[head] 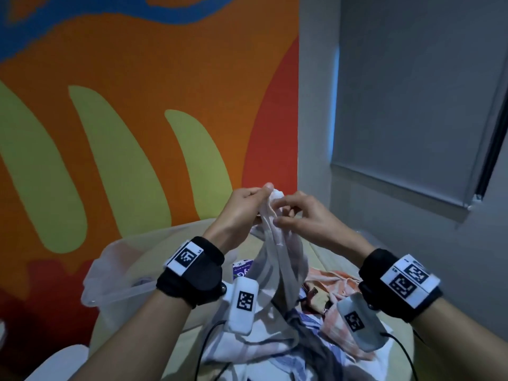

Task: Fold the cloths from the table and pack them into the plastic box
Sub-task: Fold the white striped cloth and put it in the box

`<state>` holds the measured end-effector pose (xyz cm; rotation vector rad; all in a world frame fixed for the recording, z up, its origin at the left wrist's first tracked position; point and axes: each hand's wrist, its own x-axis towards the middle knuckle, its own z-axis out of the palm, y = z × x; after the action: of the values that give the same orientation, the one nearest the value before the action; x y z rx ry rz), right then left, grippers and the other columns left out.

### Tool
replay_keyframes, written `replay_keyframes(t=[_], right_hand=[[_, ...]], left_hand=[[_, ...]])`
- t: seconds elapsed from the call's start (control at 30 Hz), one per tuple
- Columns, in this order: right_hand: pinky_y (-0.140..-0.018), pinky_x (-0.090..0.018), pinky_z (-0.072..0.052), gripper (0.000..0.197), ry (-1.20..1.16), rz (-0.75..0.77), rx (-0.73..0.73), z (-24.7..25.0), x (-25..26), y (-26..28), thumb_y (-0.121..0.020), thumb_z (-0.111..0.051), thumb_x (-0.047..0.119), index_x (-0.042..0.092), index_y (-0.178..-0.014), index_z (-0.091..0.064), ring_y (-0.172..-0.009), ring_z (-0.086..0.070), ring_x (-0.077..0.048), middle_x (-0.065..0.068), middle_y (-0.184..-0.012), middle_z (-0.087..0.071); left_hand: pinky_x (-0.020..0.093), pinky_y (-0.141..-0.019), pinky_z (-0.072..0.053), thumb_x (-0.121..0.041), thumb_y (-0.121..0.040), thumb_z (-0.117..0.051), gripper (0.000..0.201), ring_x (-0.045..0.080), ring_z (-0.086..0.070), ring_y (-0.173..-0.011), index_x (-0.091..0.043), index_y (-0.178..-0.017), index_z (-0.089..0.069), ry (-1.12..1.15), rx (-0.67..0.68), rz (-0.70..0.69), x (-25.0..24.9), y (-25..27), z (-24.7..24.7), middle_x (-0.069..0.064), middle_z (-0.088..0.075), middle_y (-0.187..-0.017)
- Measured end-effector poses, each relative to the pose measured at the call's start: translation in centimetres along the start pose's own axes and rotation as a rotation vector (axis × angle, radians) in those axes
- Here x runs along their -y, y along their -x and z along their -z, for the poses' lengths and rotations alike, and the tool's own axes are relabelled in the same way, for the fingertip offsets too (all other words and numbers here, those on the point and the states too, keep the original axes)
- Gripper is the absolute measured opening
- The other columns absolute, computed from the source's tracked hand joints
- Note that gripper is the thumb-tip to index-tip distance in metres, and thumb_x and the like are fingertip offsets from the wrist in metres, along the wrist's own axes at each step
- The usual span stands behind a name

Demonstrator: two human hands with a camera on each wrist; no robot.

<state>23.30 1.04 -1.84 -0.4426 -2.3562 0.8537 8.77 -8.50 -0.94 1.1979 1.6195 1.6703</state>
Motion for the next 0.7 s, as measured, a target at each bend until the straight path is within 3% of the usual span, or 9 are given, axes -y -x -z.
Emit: replay_keyframes(t=[0.07, 0.13, 0.2, 0.3, 0.4, 0.5, 0.57, 0.63, 0.7], right_hand=[[-0.082, -0.029, -0.049, 0.022, -0.018, -0.01, 0.052, -0.2, -0.2, -0.1, -0.095, -0.064, 0.016, 0.023, -0.113, -0.074, -0.093, -0.056, -0.016, -0.001, -0.103, -0.053], [-0.078, -0.028, -0.047, 0.025, -0.055, -0.008, 0.085, 0.0, -0.2, -0.2, -0.095, -0.055, 0.003, 0.017, -0.1, -0.075, -0.09, -0.052, -0.016, 0.001, -0.098, -0.05], [-0.076, -0.023, -0.045, 0.038, -0.077, -0.015, 0.121, 0.6, -0.3, -0.3, -0.09, -0.05, -0.009, 0.015, -0.098, -0.078, -0.088, -0.053, -0.011, 0.002, -0.096, -0.054], [-0.077, -0.028, -0.051, 0.048, -0.277, -0.019, 0.009, 1.5, -0.7, -0.9, -0.081, -0.051, -0.018, 0.016, -0.099, -0.081, -0.088, -0.06, -0.011, -0.005, -0.099, -0.071], [-0.089, -0.035, -0.055, 0.044, -0.462, -0.045, -0.113, 2.2, -2.3, -1.8, -0.077, -0.068, -0.008, 0.02, -0.11, -0.075, -0.098, -0.063, -0.016, -0.006, -0.103, -0.068], [-0.106, -0.044, -0.049, 0.06, -0.56, -0.088, 0.162, 2.0, -3.9, -1.6, -0.078, -0.076, 0.014, 0.03, -0.134, -0.062, -0.124, -0.061, -0.02, -0.004, -0.131, -0.066], [-0.109, -0.046, -0.043, 0.053, -0.554, -0.113, 0.333, 1.3, -4.5, -1.3, -0.083, -0.076, 0.018, 0.023, -0.134, -0.062, -0.128, -0.06, -0.024, -0.007, -0.135, -0.065], [-0.104, -0.046, -0.046, 0.035, -0.635, -0.126, 0.374, 0.6, -4.3, -1.1, -0.085, -0.074, 0.016, 0.009, -0.12, -0.069, -0.115, -0.065, -0.026, -0.012, -0.122, -0.07], [-0.096, -0.046, -0.048, 0.018, -0.745, -0.123, 0.324, 0.5, -3.6, -1.0, -0.087, -0.074, 0.012, 0.004, -0.103, -0.069, -0.098, -0.066, -0.024, -0.012, -0.103, -0.07]], left_hand=[[0.048, -0.095, -0.056, -0.039, -0.099, -0.067, 0.041, 0.03, -0.075, -0.101, 0.0, -0.109, -0.074, -0.02, 0.07, -0.006, 0.3, 0.2, 0.1, 0.019, -0.077, -0.105], [0.051, -0.103, -0.054, -0.026, -0.095, -0.074, 0.026, 0.033, -0.073, -0.109, -0.008, -0.113, -0.074, -0.013, 0.086, -0.013, 0.7, 0.5, 0.4, 0.014, -0.077, -0.11], [0.051, -0.105, -0.053, -0.011, -0.095, -0.073, 0.027, 0.034, -0.071, -0.112, -0.005, -0.121, -0.07, 0.013, 0.11, -0.004, 1.3, 0.5, 0.9, 0.016, -0.076, -0.114], [0.039, -0.094, -0.058, 0.005, -0.096, -0.064, 0.026, 0.029, -0.073, -0.103, -0.001, -0.12, -0.071, -0.018, 0.123, -0.018, 1.3, 0.7, 1.7, 0.017, -0.076, -0.111], [0.031, -0.085, -0.057, 0.009, -0.093, -0.057, 0.029, 0.021, -0.07, -0.095, -0.002, -0.113, -0.075, -0.069, 0.134, -0.053, 0.1, 1.0, 1.9, 0.017, -0.076, -0.109], [0.03, -0.084, -0.057, 0.007, -0.096, -0.053, 0.027, 0.02, -0.068, -0.094, -0.002, -0.111, -0.073, -0.046, 0.187, -0.086, -1.9, 1.1, 2.0, 0.016, -0.074, -0.113], [0.034, -0.079, -0.056, 0.005, -0.1, -0.05, 0.025, 0.02, -0.065, -0.089, -0.004, -0.109, -0.071, -0.014, 0.172, -0.113, -3.2, 0.7, 2.2, 0.013, -0.071, -0.101], [0.035, -0.071, -0.051, 0.003, -0.101, -0.048, 0.026, 0.02, -0.06, -0.08, -0.009, -0.106, -0.07, 0.008, 0.098, -0.146, -4.0, 0.1, 2.7, 0.008, -0.065, -0.091], [0.03, -0.06, -0.044, 0.001, -0.102, -0.046, 0.027, 0.017, -0.055, -0.069, -0.013, -0.103, -0.069, -0.012, 0.007, -0.179, -4.3, -0.8, 3.2, 0.004, -0.062, -0.081]])
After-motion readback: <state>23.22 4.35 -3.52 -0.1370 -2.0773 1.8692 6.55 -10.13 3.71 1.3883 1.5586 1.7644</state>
